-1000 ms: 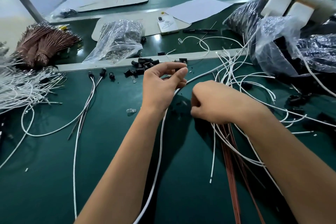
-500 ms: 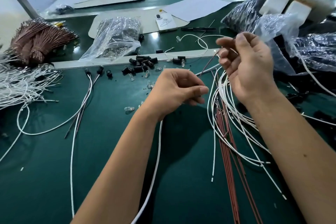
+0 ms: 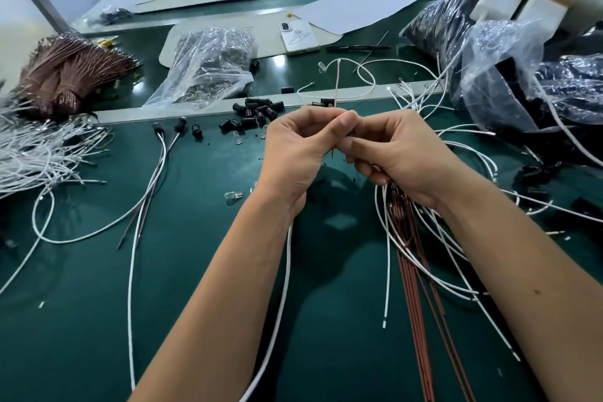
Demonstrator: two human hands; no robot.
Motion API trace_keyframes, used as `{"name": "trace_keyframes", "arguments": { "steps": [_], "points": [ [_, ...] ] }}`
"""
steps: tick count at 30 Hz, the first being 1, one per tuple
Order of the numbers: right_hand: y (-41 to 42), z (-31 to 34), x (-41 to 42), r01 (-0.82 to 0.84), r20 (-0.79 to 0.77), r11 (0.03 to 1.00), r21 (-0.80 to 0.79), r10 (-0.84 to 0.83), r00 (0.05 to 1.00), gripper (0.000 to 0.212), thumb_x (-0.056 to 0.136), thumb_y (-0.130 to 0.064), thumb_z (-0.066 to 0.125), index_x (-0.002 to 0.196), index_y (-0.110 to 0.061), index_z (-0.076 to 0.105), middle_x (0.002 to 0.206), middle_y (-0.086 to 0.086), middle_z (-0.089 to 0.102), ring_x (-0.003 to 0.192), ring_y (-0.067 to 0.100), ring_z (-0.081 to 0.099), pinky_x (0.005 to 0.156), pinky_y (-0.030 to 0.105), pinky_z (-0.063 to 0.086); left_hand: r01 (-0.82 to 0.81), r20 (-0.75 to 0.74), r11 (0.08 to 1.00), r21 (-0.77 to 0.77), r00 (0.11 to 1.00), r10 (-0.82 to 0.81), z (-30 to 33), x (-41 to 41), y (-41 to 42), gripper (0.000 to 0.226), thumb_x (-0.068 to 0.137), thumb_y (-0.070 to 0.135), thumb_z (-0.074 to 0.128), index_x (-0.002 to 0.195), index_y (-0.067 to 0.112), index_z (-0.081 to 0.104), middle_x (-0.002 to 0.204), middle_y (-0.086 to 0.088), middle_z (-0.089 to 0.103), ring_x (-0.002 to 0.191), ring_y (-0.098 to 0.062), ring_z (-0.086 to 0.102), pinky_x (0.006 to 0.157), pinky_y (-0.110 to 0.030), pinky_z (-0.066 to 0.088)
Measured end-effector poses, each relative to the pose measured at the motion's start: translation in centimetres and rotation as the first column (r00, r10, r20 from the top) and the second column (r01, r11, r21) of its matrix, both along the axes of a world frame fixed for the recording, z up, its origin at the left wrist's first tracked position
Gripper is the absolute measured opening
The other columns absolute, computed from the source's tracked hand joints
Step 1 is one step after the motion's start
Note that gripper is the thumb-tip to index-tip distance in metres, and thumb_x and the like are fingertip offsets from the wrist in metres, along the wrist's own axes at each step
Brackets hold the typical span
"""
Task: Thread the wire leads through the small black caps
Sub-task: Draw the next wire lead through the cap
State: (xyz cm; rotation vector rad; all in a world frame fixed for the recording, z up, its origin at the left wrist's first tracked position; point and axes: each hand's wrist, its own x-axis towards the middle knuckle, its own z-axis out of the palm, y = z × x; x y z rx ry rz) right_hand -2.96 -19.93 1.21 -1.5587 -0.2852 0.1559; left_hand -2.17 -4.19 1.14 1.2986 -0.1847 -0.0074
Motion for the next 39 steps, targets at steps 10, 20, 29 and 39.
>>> {"name": "trace_keyframes", "arguments": {
  "steps": [10,20,29,39],
  "points": [
    [0.1,-0.2,-0.2,-0.072,-0.177,0.983,0.171,0.103,0.979,0.014,0.079,-0.018,0.072,0.086,-0.007,0.068,0.068,0.001,0.062,0.052,0.008,0.051,0.038,0.014,0.033,-0.008,-0.008,0.999,-0.043,1.0,0.008,-0.2,-0.2,-0.7,0.029,0.07,0.023,0.081,0.088,0.001,0.073,0.089,-0.014,0.077,0.078,-0.023,0.072,0.069,-0.034,0.058],
    [-0.4,-0.1,0.1,-0.119,-0.336,0.94,0.32,0.23,0.913,0.013,0.083,-0.015,0.069,0.072,-0.016,0.075,0.071,0.001,0.059,0.051,0.002,0.051,0.036,0.008,0.036,0.011,-0.041,1.0,-0.018,0.999,-0.012,-0.4,-0.1,-0.8,0.025,0.069,0.026,0.082,0.084,0.008,0.074,0.094,-0.013,0.077,0.078,-0.02,0.07,0.075,-0.033,0.054],
    [0.1,0.0,0.3,0.021,-0.38,0.963,0.269,0.086,0.921,0.012,0.075,-0.016,0.073,0.084,-0.013,0.066,0.069,0.004,0.063,0.051,0.007,0.052,0.038,0.011,0.037,-0.258,0.007,0.963,0.074,0.966,0.258,-0.2,0.3,0.0,0.011,0.079,0.016,0.085,0.076,0.019,0.075,0.078,-0.012,0.057,0.071,-0.024,0.038,0.062,-0.03,0.035],
    [0.0,0.6,0.2,0.113,-0.324,0.934,0.339,0.003,0.946,0.018,0.095,0.002,0.057,0.084,-0.013,0.059,0.069,0.004,0.057,0.05,0.008,0.047,0.036,0.013,0.031,-0.169,-0.127,0.982,0.09,0.976,0.179,-0.2,0.3,0.0,0.026,0.094,0.028,0.071,0.075,0.014,0.059,0.057,-0.001,0.049,0.046,-0.012,0.036,0.042,-0.021,0.028]
  ]
}}
